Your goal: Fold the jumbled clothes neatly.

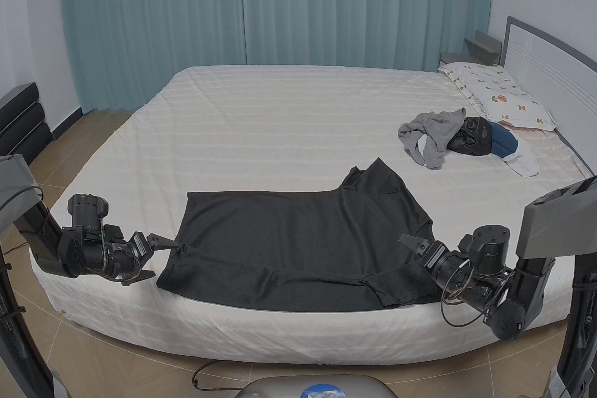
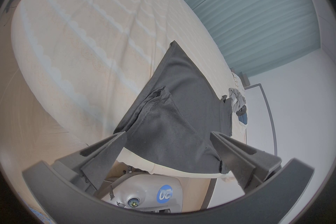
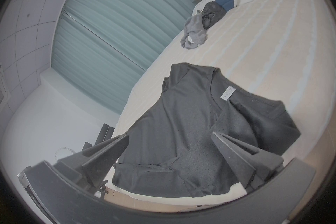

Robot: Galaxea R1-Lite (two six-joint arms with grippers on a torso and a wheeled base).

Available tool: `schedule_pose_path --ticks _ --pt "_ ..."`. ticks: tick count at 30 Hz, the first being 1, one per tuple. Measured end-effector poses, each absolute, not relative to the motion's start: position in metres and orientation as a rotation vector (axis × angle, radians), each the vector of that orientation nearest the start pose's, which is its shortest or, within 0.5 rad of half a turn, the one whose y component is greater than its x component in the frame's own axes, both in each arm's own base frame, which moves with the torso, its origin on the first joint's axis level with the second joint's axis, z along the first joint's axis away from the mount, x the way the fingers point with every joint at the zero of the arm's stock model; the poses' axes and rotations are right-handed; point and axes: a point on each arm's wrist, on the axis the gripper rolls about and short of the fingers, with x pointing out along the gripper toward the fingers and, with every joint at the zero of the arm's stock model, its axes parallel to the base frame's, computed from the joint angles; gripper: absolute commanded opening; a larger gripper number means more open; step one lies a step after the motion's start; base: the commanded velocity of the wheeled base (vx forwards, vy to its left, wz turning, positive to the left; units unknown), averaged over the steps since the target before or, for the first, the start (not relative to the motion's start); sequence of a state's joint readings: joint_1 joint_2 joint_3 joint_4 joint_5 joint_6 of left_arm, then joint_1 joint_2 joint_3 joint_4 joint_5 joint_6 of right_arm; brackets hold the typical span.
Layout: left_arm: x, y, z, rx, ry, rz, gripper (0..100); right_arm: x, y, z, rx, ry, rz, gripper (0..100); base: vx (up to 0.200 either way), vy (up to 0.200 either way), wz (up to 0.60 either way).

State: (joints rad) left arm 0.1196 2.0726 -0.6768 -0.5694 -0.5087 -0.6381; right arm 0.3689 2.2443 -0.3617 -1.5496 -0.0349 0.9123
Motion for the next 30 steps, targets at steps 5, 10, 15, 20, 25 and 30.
schedule_pose_path --ticks 5,10,15,20,25,30 --pt "0.317 0.03 0.032 -0.855 0.881 -0.098 100 0.293 0.117 -0.01 0.82 0.489 0.157 100 0.0 0.0 0.0" --pt "0.318 0.031 0.032 -0.854 0.876 -0.097 100 0.294 0.116 -0.025 0.803 0.513 0.113 100 0.0 0.0 0.0" --pt "0.318 0.031 0.032 -0.855 0.876 -0.096 100 0.291 0.11 -0.032 0.75 0.496 0.024 100 0.0 0.0 0.0" --pt "0.318 0.031 0.033 -0.854 0.872 -0.097 100 0.29 0.104 -0.034 0.732 0.494 -0.011 100 0.0 0.0 0.0" --pt "0.318 0.031 0.034 -0.853 0.869 -0.098 100 0.29 0.104 -0.026 0.751 0.476 0.001 100 0.0 0.0 0.0" --pt "0.32 0.031 0.036 -0.901 0.863 -0.071 100 0.29 0.104 -0.002 0.847 0.416 0.022 100 0.0 0.0 0.0"
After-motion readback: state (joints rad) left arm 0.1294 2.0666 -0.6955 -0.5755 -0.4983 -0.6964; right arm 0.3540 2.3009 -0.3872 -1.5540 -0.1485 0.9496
